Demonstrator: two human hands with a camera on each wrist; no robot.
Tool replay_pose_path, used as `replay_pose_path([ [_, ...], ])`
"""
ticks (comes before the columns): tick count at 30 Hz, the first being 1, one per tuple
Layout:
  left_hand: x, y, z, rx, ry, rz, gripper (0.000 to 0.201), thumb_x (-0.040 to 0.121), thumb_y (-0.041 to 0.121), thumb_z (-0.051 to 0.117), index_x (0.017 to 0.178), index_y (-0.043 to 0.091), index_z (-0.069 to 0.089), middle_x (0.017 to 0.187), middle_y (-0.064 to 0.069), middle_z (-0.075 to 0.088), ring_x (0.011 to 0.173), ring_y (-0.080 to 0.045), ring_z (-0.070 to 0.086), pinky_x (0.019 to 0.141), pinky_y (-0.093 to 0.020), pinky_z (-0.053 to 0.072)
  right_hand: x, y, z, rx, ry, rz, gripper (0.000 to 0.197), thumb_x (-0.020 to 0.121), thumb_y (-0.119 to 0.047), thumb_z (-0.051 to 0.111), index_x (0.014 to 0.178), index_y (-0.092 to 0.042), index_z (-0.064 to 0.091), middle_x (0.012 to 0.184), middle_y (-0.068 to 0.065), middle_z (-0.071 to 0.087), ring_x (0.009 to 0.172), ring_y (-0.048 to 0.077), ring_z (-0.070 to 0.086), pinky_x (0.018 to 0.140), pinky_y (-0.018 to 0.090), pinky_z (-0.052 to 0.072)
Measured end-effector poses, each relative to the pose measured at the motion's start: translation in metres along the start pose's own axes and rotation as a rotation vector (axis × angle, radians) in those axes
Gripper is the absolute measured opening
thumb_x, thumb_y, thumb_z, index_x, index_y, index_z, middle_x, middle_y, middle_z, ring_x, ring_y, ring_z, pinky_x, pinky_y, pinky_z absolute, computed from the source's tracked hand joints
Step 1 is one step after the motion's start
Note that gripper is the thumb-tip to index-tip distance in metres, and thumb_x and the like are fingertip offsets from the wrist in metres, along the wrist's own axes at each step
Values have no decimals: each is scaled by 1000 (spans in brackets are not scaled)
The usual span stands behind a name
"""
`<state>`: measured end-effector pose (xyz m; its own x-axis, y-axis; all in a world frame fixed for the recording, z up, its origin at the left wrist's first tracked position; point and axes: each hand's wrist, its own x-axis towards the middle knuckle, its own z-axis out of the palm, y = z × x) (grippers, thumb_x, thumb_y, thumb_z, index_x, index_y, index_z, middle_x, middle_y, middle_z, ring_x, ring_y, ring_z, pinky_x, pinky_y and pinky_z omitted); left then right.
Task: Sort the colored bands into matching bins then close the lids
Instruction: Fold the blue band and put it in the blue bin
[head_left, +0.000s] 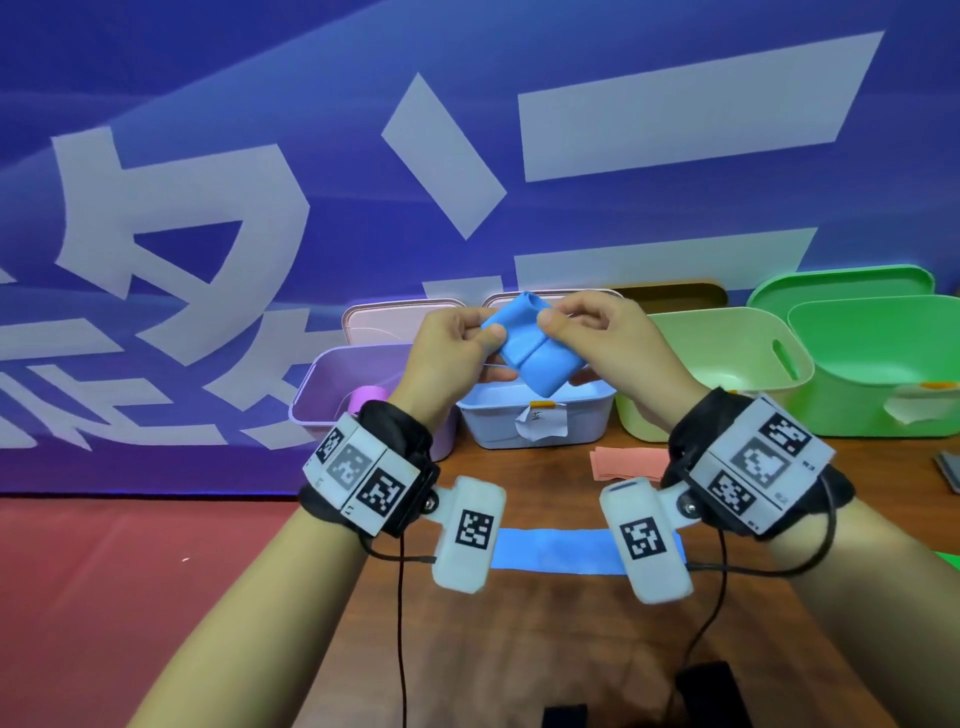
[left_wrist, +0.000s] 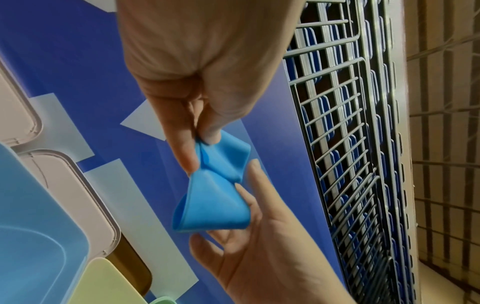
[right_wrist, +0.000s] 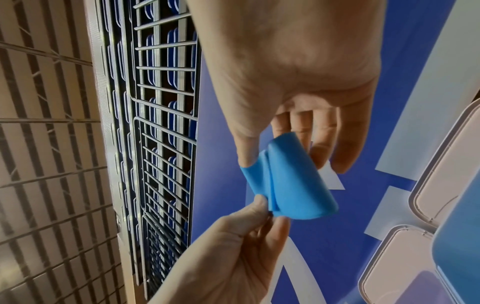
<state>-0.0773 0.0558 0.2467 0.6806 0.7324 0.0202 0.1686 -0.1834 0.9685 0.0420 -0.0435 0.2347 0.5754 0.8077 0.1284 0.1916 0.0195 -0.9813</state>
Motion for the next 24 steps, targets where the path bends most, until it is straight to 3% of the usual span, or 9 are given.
replay_pose_path([
  [3,2,2,12,33,9,8,23,95,-3,42,102,6,62,65,0,62,52,-2,61,57,-14,54,2,4,-8,-45,92,-82,15,92,-26,55,90,-18,67,81,-7,62,80,11,57,66,31,51],
  [6,5,1,24,-6,34,-43,20,94,-1,44,99,6,62,62,4,63,58,-6,61,61,-17,55,3,16,-14,-200,127,-184,27,96,-23,49,104,-7,69,87,7,64,77,8,53,69,27,45],
  [8,8,0,34,-80,41,-105,21,94,1,44,105,5,61,78,-5,63,71,-15,61,71,-23,54,3,23,-16,-308,136,-219,33,98,-25,44,123,-11,61,103,5,64,89,11,55,77,21,42],
  [10,9,1,45,-204,40,-174,24,94,1,40,110,5,58,86,-7,61,76,-15,59,71,-20,52,3,30,-19,-410,103,-249,41,99,-28,38,136,-13,48,123,9,58,111,24,50,93,30,39],
  [12,7,3,56,-360,36,-226,25,96,0,35,108,6,56,84,-5,62,74,-12,60,67,-17,53,4,37,-23,-495,57,-250,44,100,-25,36,143,-14,37,130,10,51,120,29,42,100,35,33],
  [16,4,0,74,-615,120,-247,29,96,-7,30,100,3,57,61,0,68,54,-6,65,58,-16,54,5,42,-31,-600,-36,-279,52,98,-24,41,147,-18,26,131,7,46,122,26,36,98,30,29],
  [20,6,-7,81,-699,245,-277,28,97,-5,32,115,-3,54,78,-7,63,64,-12,64,60,-18,55,11,42,-34,-542,-91,-315,52,93,-20,52,143,-19,36,125,8,51,117,26,42,95,25,30],
  [24,12,-16,80,-723,259,-296,28,97,-1,35,117,-3,54,89,-11,63,77,-15,63,68,-20,55,16,42,-29,-401,-8,-295,42,87,-11,60,129,-13,54,117,7,59,103,19,52,84,16,33],
])
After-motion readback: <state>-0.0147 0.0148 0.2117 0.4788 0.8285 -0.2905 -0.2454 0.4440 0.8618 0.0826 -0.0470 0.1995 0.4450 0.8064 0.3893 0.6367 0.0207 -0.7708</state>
